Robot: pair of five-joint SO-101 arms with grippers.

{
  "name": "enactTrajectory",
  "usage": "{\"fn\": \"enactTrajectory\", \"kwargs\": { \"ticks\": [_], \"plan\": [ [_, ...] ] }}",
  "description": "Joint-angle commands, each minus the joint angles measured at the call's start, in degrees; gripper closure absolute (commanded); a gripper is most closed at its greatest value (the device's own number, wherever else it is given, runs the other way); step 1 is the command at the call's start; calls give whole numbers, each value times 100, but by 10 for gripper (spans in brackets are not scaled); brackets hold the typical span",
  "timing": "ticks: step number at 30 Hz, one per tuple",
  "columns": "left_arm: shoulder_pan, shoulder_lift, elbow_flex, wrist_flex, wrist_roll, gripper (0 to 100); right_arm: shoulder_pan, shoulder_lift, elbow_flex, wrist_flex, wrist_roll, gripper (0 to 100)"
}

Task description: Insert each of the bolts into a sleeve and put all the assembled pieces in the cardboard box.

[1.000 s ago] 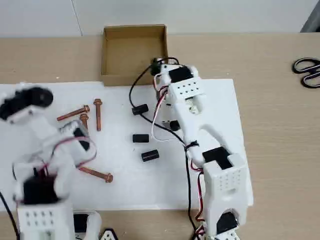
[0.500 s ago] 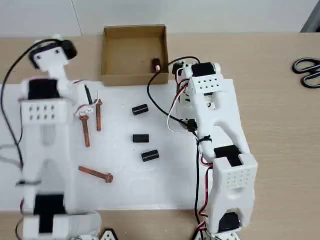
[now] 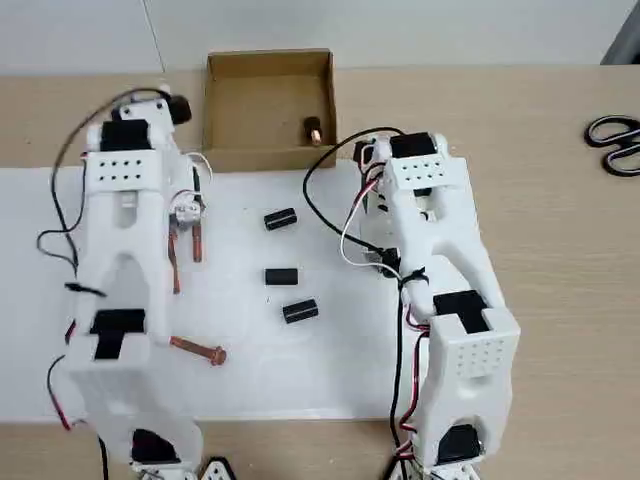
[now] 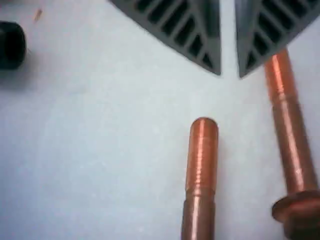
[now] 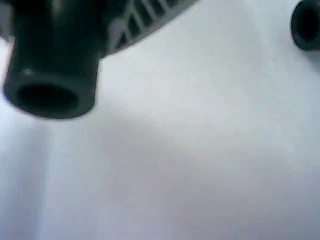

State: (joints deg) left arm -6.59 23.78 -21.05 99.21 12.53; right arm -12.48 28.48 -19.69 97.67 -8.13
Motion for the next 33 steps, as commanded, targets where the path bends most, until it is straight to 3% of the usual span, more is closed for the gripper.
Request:
{"fn": "enactTrajectory", "kwargs": {
  "ticks": [1,7,10,12,33],
  "plan": [
    [35,281,-470,114,35,994,48,-382,-26,84,62,995],
    [44,712,-1516,114,35,987,48,-382,-18,84,62,995],
    [53,949,-1824,114,35,934,48,-382,-18,84,62,995],
    [70,1099,-1859,114,35,893,48,-356,-18,84,62,995],
    [62,2075,-1886,-651,35,904,48,-338,-18,57,62,995]
  ]
}}
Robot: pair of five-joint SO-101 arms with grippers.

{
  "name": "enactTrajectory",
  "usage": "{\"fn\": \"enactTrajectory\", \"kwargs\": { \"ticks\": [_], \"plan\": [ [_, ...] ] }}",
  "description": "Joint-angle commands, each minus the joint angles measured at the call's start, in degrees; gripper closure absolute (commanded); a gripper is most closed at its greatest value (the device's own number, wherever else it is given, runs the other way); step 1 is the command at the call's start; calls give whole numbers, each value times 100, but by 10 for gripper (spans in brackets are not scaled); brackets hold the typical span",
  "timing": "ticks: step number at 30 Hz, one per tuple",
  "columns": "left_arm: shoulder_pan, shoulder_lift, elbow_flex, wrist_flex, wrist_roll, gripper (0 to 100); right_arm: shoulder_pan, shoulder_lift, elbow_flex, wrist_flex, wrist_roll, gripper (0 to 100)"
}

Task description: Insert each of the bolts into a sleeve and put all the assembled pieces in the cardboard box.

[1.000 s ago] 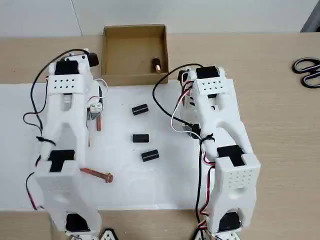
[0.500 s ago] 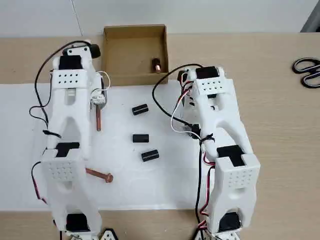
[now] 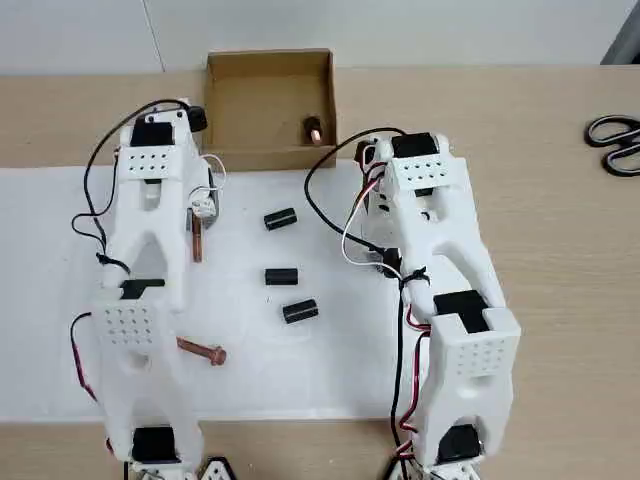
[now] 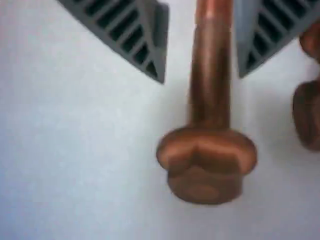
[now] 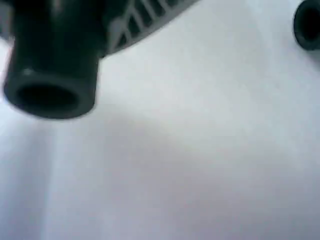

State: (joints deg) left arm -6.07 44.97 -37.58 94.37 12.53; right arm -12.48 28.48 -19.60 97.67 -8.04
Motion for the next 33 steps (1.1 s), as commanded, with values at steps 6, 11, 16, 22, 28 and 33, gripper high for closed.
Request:
{"fn": "enactTrajectory", "kwargs": {
  "ticks": [6,11,16,22,28,33],
  "plan": [
    [0,193,-268,-378,35,904,31,-338,-26,22,53,995],
    [-18,545,-708,-325,35,906,22,-338,-26,-22,53,995],
    [-18,941,-1385,-105,35,907,22,-338,-26,-22,53,995],
    [9,1442,-2018,316,9,994,22,-330,-26,-22,53,995],
    [26,1556,-2440,598,26,994,22,-330,-26,-13,53,995],
    [35,1503,-2607,607,35,994,13,-338,-26,40,62,995]
  ]
}}
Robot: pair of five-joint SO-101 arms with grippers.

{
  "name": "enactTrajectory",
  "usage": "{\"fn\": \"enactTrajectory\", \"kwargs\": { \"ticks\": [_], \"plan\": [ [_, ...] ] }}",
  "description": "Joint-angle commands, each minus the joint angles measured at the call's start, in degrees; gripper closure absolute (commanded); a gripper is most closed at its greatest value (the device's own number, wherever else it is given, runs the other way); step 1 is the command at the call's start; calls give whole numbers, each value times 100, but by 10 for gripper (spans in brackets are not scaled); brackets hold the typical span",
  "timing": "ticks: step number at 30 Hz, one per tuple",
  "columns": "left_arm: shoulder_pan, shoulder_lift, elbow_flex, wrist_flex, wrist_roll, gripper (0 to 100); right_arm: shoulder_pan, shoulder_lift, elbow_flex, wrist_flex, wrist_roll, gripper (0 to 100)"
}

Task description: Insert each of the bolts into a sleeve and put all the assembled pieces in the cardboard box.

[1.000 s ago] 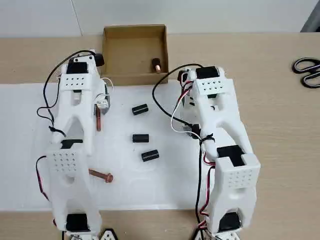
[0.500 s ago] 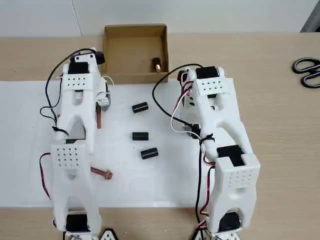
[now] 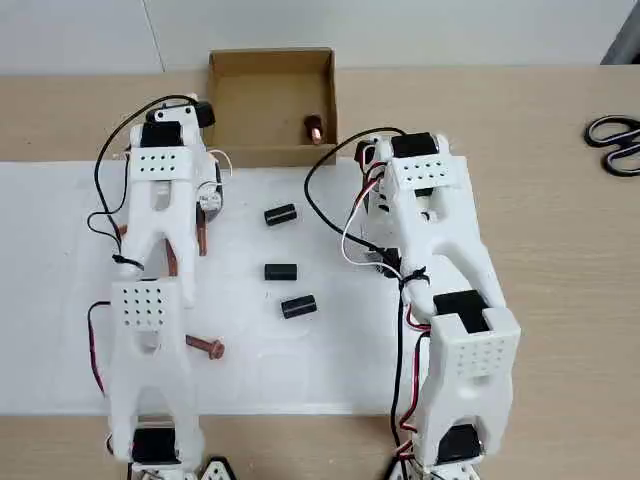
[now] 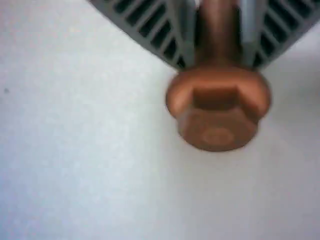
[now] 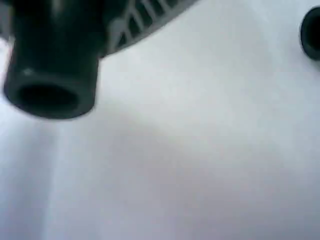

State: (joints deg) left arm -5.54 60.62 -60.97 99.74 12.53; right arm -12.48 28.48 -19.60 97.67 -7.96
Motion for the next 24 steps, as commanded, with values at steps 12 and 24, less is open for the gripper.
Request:
{"fn": "enactTrajectory", "kwargs": {
  "ticks": [12,24],
  "plan": [
    [264,-2804,1103,79,9,994,40,-444,-26,127,53,996],
    [290,-6163,3776,70,747,994,-215,-2290,-18,154,44,996]
  ]
}}
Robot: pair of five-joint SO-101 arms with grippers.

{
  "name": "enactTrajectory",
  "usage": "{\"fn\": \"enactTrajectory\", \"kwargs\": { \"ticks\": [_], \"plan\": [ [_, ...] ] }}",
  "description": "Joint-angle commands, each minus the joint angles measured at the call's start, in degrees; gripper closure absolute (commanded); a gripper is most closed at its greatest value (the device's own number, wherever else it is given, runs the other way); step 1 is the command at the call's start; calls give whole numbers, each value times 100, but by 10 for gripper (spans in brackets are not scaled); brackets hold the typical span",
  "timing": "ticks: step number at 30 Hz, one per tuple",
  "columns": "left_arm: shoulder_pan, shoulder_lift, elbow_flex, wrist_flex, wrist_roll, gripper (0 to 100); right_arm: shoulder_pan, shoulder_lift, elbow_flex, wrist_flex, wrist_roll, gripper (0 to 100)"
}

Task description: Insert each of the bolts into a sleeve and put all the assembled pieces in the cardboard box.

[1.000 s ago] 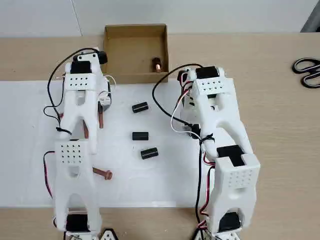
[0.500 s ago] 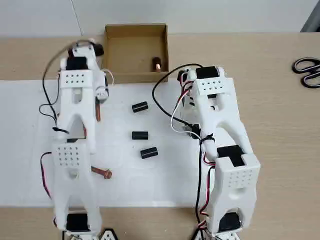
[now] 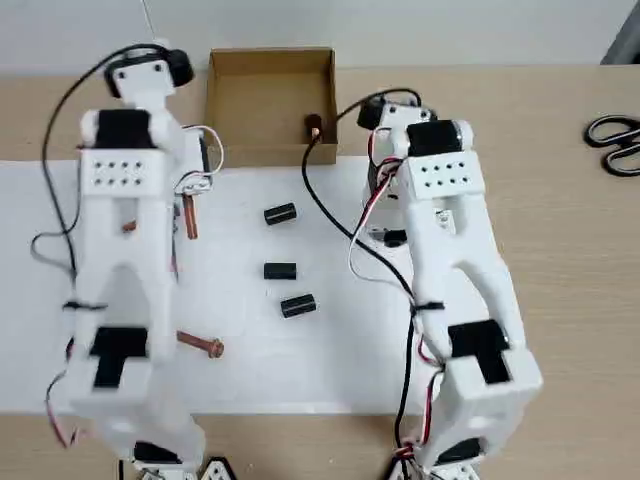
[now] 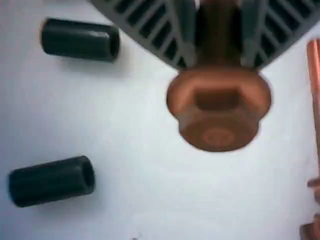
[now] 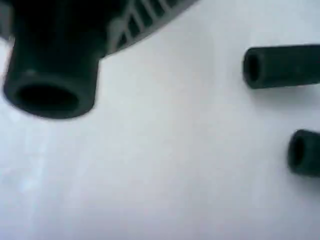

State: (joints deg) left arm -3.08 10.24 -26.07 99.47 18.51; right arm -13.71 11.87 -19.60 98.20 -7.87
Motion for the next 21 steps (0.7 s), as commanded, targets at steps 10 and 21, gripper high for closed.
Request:
{"fn": "enactTrajectory", "kwargs": {
  "ticks": [10,21],
  "plan": [
    [571,-3086,1798,88,1002,994,-1015,-1982,1345,57,-343,996],
    [1125,-4431,2079,18,1987,994,-1675,-4312,3332,-910,-448,996]
  ]
}}
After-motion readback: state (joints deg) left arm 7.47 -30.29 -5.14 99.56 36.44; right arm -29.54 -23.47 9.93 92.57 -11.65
